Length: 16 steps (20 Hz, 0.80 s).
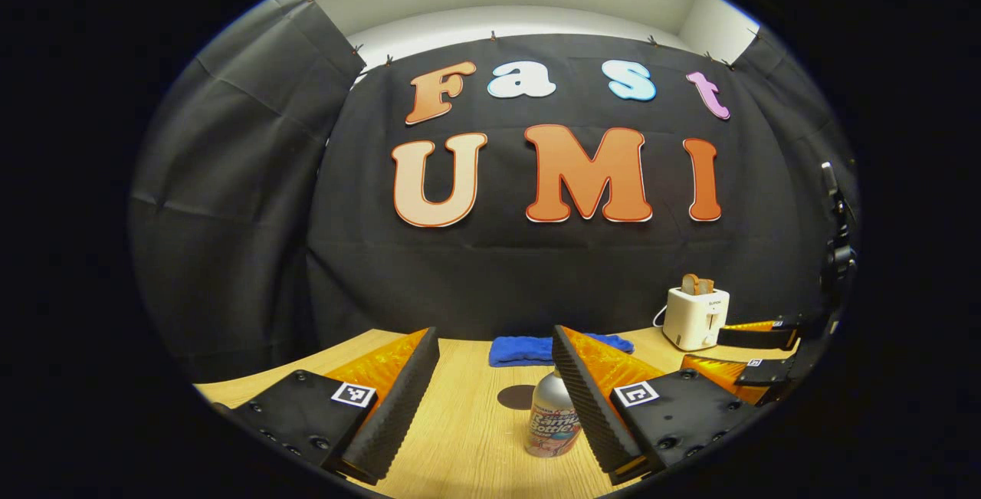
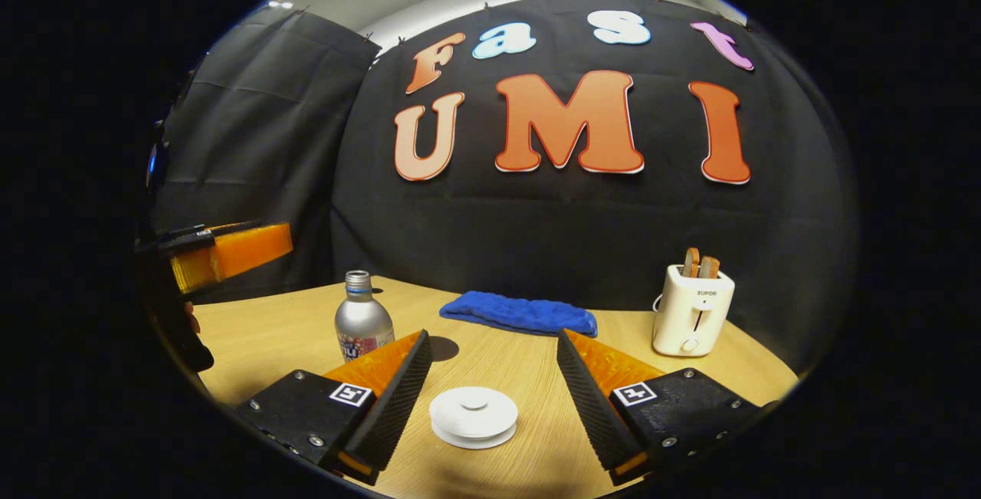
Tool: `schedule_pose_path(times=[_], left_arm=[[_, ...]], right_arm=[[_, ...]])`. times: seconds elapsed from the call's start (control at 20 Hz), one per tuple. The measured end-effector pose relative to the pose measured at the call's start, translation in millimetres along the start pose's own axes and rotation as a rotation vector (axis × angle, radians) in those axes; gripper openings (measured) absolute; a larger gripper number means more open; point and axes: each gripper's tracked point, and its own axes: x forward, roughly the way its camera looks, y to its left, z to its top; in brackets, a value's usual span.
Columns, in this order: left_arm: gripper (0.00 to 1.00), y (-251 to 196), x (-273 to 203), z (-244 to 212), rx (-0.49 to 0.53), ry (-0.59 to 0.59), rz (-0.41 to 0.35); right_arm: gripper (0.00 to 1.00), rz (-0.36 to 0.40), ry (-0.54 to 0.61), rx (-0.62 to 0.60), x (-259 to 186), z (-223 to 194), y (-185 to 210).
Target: Open the teacup lid with one hand, grasp the water bottle and pour water into the teacup with the other hand; after pouring, place the water bottle on the coaster and then close the teacup lid.
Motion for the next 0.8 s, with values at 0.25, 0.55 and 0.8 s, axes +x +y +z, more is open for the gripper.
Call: schedule_pose_path(times=[0.25, 0.55, 0.8], left_arm=[[0.97, -3.6, 2.5, -12.8, -0.001, 0.026, -0.009], [0.98, -4.1, 5.1, -25.3, 0.006, 0.052, -0.011], [0.97, -6.2, 10.4, -35.4, 0.001, 0.076, -0.021]], right_arm=[[0.91, 0.027, 0.101, 0.002, 17.1, -38.4, 9.9], [0.81, 0.042, 0.188, 0.015, 30.5, -64.9, 13.5], [0.65, 0.052, 0.223, 0.038, 36.1, -71.2, 16.6]])
